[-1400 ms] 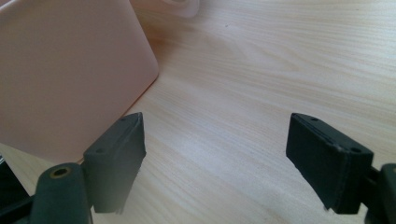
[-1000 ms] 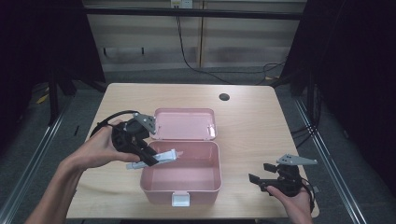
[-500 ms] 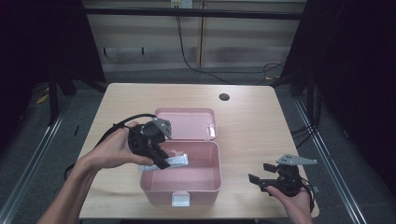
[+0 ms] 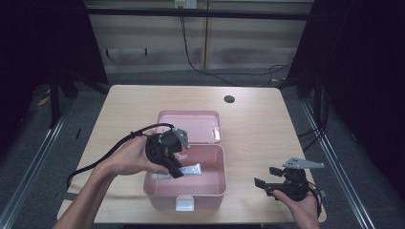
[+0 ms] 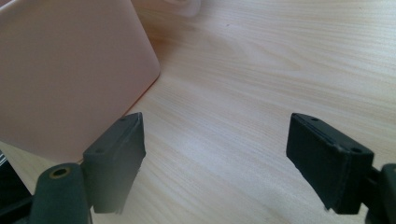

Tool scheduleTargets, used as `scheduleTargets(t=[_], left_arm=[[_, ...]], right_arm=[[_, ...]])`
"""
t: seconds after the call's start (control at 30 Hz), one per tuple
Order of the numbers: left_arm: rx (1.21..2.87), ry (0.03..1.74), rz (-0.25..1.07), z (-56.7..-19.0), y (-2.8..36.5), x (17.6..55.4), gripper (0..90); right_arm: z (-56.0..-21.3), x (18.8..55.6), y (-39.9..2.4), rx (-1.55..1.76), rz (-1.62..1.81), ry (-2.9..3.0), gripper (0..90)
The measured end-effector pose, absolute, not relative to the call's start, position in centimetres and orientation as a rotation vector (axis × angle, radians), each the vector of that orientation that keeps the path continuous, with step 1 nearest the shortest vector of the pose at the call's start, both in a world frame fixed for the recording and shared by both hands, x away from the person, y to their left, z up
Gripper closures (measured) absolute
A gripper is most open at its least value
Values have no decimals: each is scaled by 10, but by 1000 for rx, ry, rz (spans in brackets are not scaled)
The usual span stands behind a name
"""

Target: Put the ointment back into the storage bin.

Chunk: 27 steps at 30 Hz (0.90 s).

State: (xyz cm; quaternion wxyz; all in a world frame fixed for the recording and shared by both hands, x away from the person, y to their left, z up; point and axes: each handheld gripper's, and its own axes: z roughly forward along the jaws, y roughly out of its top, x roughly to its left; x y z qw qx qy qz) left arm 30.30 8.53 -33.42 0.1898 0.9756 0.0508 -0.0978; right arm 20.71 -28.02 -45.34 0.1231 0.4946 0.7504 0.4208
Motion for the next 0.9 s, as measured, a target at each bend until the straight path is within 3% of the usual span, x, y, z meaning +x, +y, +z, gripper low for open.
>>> scheduleTargets(t=[0.9], left_arm=[[2781, 112, -344, -371, 50, 297, 707]], right_arm=[[-454, 207, -279, 1436, 1223, 2199, 191]])
